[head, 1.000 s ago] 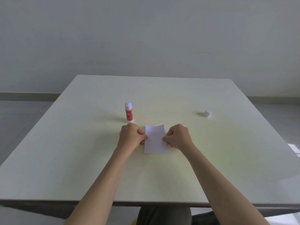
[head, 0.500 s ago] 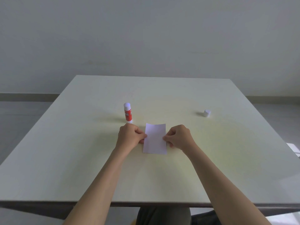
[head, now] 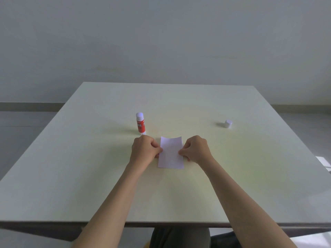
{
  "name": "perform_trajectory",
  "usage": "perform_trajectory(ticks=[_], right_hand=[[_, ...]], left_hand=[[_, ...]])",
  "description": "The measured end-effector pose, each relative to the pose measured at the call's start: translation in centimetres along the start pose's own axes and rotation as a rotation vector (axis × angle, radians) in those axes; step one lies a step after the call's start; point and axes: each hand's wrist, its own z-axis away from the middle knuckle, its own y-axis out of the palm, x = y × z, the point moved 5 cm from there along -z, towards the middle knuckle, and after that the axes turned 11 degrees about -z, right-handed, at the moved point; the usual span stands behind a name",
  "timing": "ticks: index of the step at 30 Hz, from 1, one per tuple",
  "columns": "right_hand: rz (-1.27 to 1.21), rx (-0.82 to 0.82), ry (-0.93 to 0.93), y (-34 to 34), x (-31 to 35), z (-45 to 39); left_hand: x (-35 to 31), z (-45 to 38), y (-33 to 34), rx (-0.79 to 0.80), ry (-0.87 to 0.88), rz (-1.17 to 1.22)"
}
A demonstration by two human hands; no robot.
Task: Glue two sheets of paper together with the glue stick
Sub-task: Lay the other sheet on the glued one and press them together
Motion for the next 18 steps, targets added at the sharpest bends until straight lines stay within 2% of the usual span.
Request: perform_trajectory(ticks=[8, 12, 18], right_hand=[[0.01, -0.002, 0.009, -0.01, 0.03, -0.13], [0.009, -0.005, 0.014, -0.05, 0.02, -0.08], [0.009, -0.004, -0.003, -0.08, 0.03, -0.15]], left_hand=[[0.3, 0.03, 0.44, -0.046, 0.038, -0.034], [-0.04, -0.22, 0.61, -0.049, 0.216, -0.129], [0.03, -0.74, 0.58, 0.075, 0.397, -0.317]])
